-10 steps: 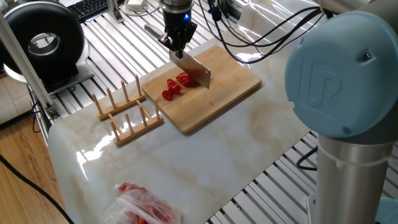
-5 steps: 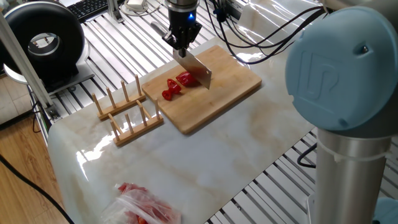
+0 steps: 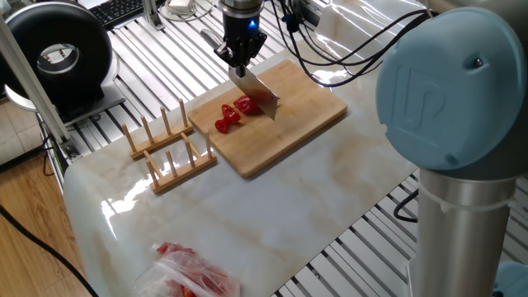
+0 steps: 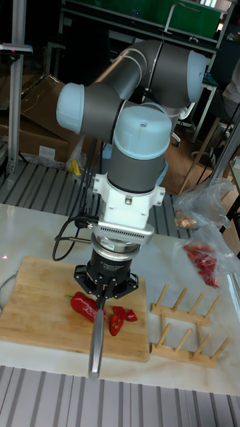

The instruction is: Chop the chili peppers

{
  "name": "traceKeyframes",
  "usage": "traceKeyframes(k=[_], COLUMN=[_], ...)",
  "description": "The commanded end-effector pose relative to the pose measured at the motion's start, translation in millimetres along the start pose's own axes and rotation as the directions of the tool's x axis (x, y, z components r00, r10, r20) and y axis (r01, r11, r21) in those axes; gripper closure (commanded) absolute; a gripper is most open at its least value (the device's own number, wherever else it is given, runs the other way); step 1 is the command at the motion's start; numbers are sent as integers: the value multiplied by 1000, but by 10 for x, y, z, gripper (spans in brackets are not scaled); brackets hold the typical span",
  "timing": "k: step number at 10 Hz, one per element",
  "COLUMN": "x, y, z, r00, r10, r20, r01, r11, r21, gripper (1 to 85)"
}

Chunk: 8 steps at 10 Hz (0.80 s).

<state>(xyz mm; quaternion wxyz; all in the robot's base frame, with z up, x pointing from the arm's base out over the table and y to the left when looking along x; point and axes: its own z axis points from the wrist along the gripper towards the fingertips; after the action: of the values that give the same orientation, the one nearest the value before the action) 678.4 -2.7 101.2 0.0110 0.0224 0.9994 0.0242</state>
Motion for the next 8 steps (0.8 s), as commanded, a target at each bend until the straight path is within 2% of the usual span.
traceKeyframes(k=[1, 6, 8], x=[-23, -5, -31], y=[30, 89, 112], z=[3, -44, -77], r00=[1000, 1000, 1000], r10=[-20, -6, -1], r20=[4, -7, -10], r01=[21, 6, 0], r11=[1000, 1000, 1000], r21=[-11, -23, -11], gripper=[843, 843, 843])
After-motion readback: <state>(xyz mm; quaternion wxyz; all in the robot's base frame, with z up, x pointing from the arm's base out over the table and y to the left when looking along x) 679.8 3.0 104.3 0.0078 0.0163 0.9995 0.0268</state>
